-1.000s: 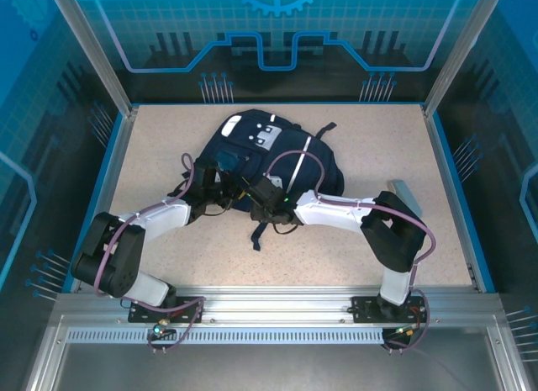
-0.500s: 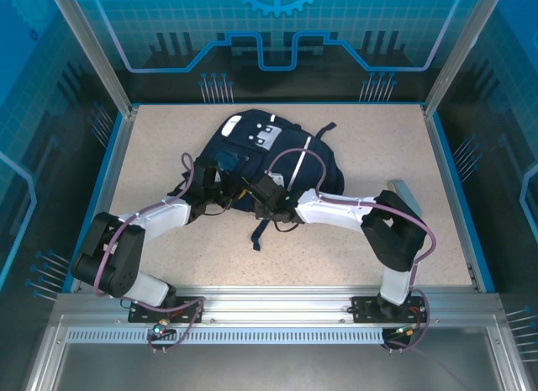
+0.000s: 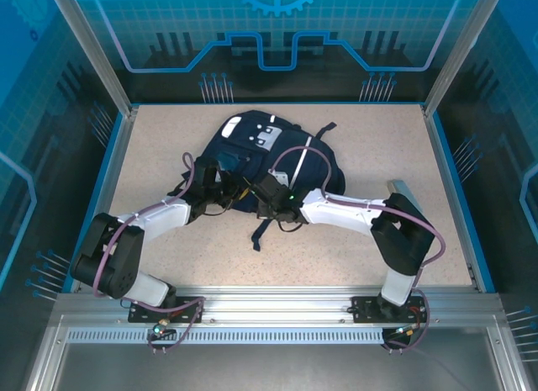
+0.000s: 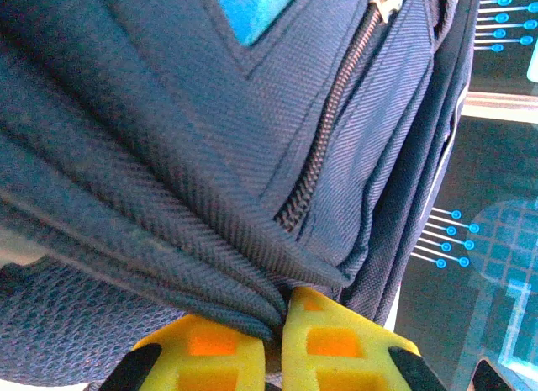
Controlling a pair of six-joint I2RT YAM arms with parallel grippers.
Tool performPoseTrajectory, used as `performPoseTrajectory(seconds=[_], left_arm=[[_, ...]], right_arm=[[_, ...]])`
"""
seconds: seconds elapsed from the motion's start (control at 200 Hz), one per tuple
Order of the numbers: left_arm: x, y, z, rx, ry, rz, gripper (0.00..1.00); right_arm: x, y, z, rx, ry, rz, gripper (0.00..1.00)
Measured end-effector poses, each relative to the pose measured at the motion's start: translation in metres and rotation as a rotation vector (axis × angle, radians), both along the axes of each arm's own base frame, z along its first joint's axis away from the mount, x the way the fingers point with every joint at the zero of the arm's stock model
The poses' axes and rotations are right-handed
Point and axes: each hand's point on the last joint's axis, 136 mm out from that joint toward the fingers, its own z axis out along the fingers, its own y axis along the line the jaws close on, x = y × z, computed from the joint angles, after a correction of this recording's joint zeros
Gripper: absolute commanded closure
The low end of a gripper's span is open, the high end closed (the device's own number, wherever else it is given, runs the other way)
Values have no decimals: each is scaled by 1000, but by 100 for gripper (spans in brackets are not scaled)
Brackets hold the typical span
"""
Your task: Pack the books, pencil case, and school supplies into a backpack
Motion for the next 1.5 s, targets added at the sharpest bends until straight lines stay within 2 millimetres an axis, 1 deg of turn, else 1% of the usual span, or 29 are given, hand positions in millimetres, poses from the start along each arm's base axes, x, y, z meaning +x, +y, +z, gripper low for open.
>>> performPoseTrajectory(seconds=[0.07,0.165,0.225,0.375,0.48,0.525,0.575,0.595,0.655,0.695,0.745,0.765,0.79,0.88,0.975,1.121,1.196,1.241,1.301,1.391,1.501], left_arm=[[0,1,0,2,-2,-5,100],[0,3,-1,7,-3,-12,100],[0,5,-1,10,-4,-14,100],[2,21,-7,34,15,13,100],[4,27,-9,39,20,27,100],[4,28,-9,42,20,25,100],[4,28,-9,44,19,23,100],[4,28,-9,43,19,23,100],[3,27,-9,41,19,20,100],[3,27,-9,40,19,20,100],[3,26,-8,34,17,16,100],[4,26,-8,33,17,16,100],[4,26,-7,29,16,14,100],[3,25,-6,18,19,13,100],[3,24,-6,14,21,13,100],[3,24,-6,12,22,12,100],[3,24,-6,11,23,12,100],[3,24,-6,11,23,13,100],[3,24,-6,11,23,13,100],[3,24,-6,10,22,13,100],[3,24,-5,10,21,12,100]], right_arm=[[-5,-12,0,-26,1,-14,100],[-16,-37,1,-77,4,-41,100],[-22,-51,5,-102,-4,-58,100],[-29,-112,19,-242,-48,-166,100],[-28,-143,22,-304,-55,-222,100],[-27,-151,22,-318,-53,-232,100],[-25,-157,23,-324,-52,-226,100],[-25,-158,24,-326,-52,-219,97],[-22,-150,25,-302,-52,-175,84],[-22,-139,27,-265,-53,-128,74],[-22,-122,28,-204,-51,-88,59],[-23,-116,28,-189,-51,-65,55],[-24,-108,29,-159,-47,-53,53],[-31,-80,30,-69,-23,-11,51],[-31,-50,31,-1,-3,4,51],[-30,-5,27,47,30,21,54],[-27,12,23,59,40,13,55],[-25,19,20,62,46,1,56],[-22,22,15,65,56,-29,57],[-21,19,6,55,72,-69,59],[-20,15,0,46,80,-110,59]])
